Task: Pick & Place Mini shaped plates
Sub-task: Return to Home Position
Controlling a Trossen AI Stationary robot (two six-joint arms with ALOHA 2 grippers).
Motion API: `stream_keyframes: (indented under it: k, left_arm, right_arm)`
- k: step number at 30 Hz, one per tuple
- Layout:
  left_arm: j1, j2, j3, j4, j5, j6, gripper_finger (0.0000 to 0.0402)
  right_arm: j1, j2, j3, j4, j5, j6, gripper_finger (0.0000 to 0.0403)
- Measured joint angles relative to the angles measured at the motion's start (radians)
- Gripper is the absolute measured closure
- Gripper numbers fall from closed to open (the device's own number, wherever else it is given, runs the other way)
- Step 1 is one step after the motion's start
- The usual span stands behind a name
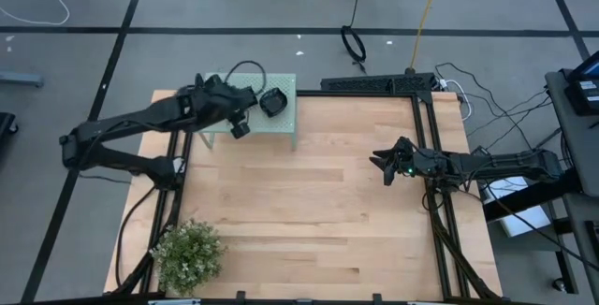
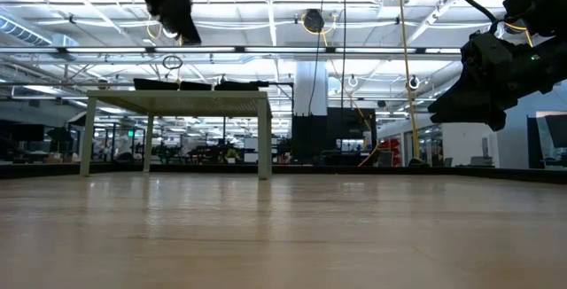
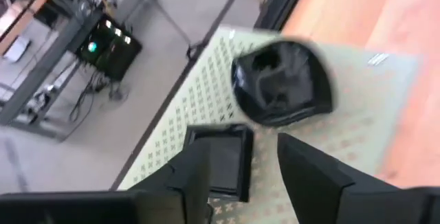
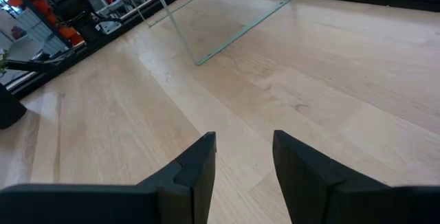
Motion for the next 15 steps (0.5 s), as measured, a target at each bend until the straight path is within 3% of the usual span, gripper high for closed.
stream_keyframes:
  k: [8,15]
  left_arm:
    - [-0.109,-0.21,0.0,0.11,0.001,-0.071,0.0229]
    - [-0.139,-0.42,0.0,0.136,-0.006,-0.1,0.0233]
  right_arm:
    - [0.0,0.0,0.0,0.0,0.0,0.0,0.0271]
    - [0.0,0.0,0.0,0.0,0.0,0.0,0.0271]
